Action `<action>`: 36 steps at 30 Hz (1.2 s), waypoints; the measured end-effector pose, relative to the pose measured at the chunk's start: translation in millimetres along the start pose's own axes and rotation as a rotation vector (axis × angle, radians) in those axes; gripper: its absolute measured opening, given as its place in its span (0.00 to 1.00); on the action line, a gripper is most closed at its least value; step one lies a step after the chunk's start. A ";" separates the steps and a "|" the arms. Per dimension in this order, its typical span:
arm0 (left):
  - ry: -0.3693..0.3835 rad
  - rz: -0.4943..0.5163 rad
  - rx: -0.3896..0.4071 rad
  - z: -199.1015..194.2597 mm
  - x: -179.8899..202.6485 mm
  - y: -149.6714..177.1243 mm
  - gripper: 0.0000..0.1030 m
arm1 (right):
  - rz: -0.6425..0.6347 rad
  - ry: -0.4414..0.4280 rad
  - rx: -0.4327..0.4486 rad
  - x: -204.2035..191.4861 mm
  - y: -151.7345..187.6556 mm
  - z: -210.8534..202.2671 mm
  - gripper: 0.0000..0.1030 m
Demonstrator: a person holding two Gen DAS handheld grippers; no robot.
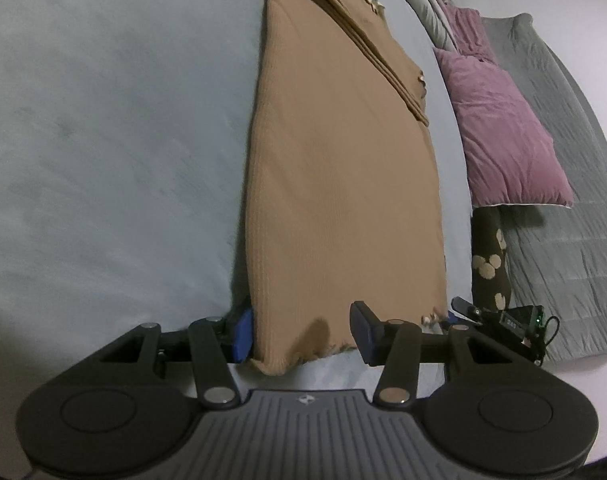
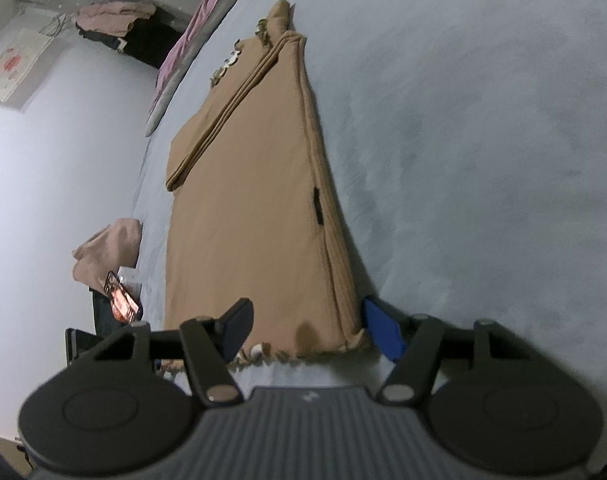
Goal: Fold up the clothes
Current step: 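Grasp the sweater's hem edge with both grippers, then lift the held hem with both grippers and fold it toward the collar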
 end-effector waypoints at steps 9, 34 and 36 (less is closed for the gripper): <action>-0.004 0.026 -0.043 5.6 8.2 2.6 0.29 | -0.031 -0.018 -0.027 -1.4 0.4 5.0 0.49; 0.175 0.026 0.064 -19.9 11.6 1.0 0.13 | 0.007 -0.194 0.042 -16.4 -7.8 1.1 0.12; 0.201 0.010 0.089 -23.2 11.4 -1.0 0.13 | -0.002 -0.210 0.062 -20.2 -10.4 1.3 0.12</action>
Point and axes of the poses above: each gripper's, at about its wrist camera, not at the fingertips, and z roughly the way its jaws point, x to its right, y to its underside, the point moved 1 cm from there along z, roughly the way its jaws point, and after that the axes turned 12 degrees about -y, right-handed, at the moved point
